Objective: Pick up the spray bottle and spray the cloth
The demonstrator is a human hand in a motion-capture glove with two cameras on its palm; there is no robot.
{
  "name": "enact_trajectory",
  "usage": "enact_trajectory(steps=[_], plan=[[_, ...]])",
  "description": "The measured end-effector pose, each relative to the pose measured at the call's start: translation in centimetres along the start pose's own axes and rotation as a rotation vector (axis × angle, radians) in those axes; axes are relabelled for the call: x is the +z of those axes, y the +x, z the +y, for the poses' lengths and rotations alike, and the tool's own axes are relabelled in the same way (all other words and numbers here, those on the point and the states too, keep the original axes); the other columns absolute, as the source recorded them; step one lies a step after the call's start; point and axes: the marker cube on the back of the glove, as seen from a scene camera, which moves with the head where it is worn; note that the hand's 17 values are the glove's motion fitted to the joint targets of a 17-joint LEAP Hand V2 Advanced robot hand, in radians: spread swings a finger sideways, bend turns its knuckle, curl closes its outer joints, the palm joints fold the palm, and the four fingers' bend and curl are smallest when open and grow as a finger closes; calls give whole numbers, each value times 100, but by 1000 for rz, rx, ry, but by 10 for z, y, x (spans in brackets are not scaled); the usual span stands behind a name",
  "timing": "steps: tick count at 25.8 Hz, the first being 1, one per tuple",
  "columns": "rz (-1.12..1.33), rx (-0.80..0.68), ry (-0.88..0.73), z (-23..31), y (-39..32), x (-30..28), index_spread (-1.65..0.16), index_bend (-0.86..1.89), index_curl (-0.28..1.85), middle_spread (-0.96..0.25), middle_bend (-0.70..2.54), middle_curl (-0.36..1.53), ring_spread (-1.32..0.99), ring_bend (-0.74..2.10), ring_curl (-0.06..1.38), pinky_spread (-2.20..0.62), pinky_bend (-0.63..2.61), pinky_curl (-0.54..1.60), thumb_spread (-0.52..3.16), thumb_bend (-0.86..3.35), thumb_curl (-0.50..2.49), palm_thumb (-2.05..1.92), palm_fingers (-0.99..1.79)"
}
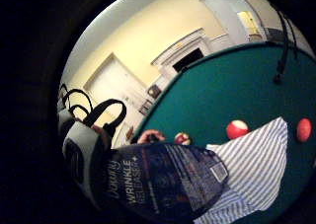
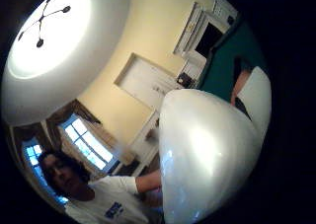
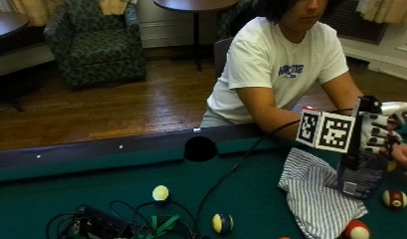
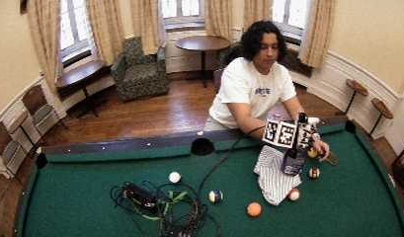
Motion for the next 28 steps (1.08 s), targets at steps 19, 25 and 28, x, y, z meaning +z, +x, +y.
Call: enact_trajectory(steps=[19, 25, 28], plan=[[75, 76, 46, -46, 68, 86, -26, 37, 61, -21, 65, 53, -20, 69, 46, -33, 42, 40, 32, -3, 85, 89, 139], [96, 142, 49, -64, 81, 97, -26, 37, 61, -21, 64, 53, -20, 69, 46, -33, 42, 40, 32, -3, 85, 89, 140], [109, 142, 54, -66, 85, 102, -27, 37, 61, -21, 64, 53, -20, 69, 46, -33, 42, 40, 32, -3, 85, 89, 140]])
